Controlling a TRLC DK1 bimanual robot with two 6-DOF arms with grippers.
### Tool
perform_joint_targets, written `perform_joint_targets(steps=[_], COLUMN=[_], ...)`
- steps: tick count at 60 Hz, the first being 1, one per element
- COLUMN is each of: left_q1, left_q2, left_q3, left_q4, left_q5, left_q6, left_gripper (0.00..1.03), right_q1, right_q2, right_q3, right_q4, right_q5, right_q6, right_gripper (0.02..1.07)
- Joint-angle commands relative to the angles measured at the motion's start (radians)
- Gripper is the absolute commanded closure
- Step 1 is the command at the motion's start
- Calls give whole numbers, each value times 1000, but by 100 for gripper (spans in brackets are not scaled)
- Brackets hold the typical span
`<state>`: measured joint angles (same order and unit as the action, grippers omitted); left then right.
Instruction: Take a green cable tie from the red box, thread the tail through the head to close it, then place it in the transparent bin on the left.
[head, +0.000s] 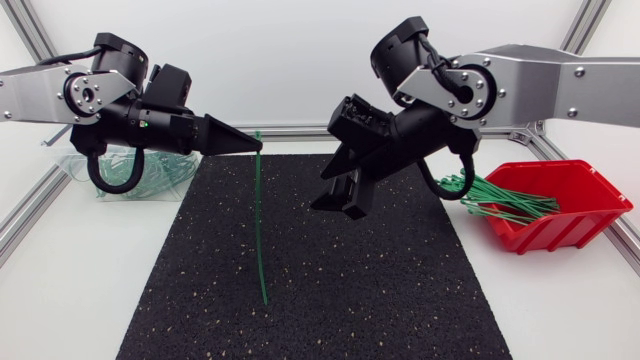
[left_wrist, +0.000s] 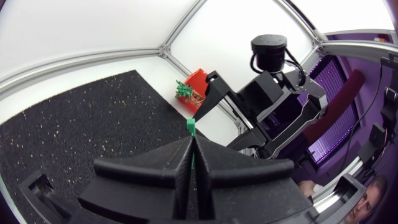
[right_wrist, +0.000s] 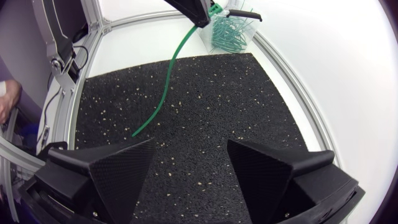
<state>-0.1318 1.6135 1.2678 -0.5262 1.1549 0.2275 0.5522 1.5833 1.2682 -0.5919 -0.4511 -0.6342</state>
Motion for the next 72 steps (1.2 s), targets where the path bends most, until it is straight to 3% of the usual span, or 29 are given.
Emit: perform_joint_targets(steps=[1, 16, 27, 37, 72], left_q1=[3, -3, -28, -34, -49], left_q2=[42, 105, 238, 359, 418], left_q3=[53, 154, 281, 449, 464], left_q4=[-67, -265, -531, -897, -919], left_q5=[-7, -6, 31, 94, 101], left_q6=[3, 136, 211, 434, 493], left_gripper=[100, 100, 100, 100, 100], right_q1=[28, 80, 193, 265, 468], right_q2=[-20, -45, -137, -164, -138], right_q3=[-1, -20, -128, -171, -332], right_q4=[-19, -16, 73, 139, 475], right_q5=[55, 189, 362, 468, 658], right_q6=[-87, -203, -358, -423, -596], right_gripper=[7, 7, 6, 6, 7])
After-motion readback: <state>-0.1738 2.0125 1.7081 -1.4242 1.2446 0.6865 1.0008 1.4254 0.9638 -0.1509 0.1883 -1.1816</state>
